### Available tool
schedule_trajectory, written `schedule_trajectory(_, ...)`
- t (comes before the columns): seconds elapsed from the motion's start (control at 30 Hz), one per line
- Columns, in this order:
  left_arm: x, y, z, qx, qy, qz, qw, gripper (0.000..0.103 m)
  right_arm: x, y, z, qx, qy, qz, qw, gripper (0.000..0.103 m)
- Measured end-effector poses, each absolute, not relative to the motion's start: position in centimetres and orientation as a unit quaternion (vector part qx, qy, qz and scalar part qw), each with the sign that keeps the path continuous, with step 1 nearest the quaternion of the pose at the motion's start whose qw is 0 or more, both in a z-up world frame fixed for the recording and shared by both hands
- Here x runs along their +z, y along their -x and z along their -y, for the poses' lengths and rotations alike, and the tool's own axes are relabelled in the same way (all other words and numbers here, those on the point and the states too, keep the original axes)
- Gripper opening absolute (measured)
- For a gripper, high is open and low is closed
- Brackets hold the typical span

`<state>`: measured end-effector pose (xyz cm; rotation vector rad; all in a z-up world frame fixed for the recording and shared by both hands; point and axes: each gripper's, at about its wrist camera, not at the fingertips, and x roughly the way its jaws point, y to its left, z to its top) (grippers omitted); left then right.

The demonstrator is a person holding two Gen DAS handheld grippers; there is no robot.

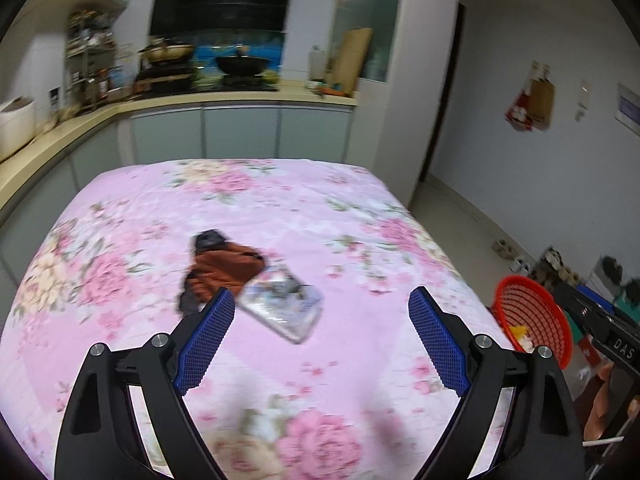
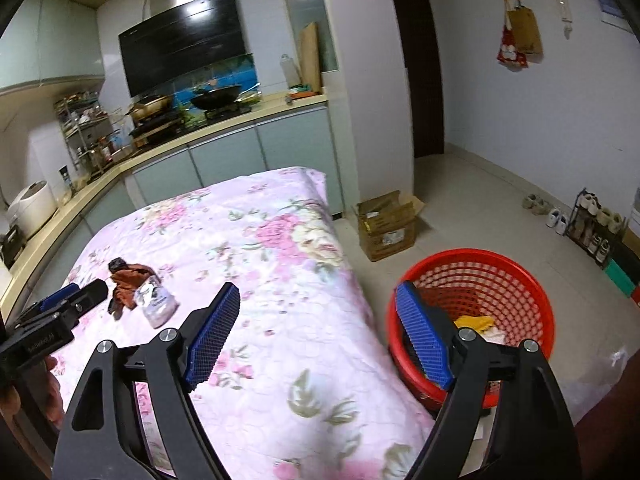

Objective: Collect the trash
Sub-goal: 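Move both tools back over the brown cloth and Watsons bag on the bed, then grasp the brown cloth with the left tool while the right tool grasps the Watsons bag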

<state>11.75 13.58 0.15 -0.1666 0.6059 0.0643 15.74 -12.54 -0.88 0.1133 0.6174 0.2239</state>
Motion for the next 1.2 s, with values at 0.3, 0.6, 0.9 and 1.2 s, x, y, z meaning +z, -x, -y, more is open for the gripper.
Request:
schedule_trajectory(0.3,0.0,-10.4,-19.5,0.096,0.105,-0.296,0.944,0.086,-1.4,-16.6,9.2,0.135,-0.045,-0.311,0.940,0.082)
schedule_trajectory(0.6,-0.5,-10.1,-25.6,0.158,0.136,-0.299,0.931,0.086,-2.8,-17.5,6.1,0.158,-0.029,-0.323,0.933,0.083)
schedule_trajectory(0.9,-2.0,-15.3,-25.9,0.108,0.132,-0.334,0.927,0.086,-3.7,-19.2,4.4,0.179,-0.020,-0.342,0.922,0.083)
schedule_trajectory(1.2,-5.5,-21.6,-24.5,0.065,0.115,-0.381,0.915,0.086,-4.2,-20.6,3.8,0.184,-0.015,-0.353,0.917,0.083)
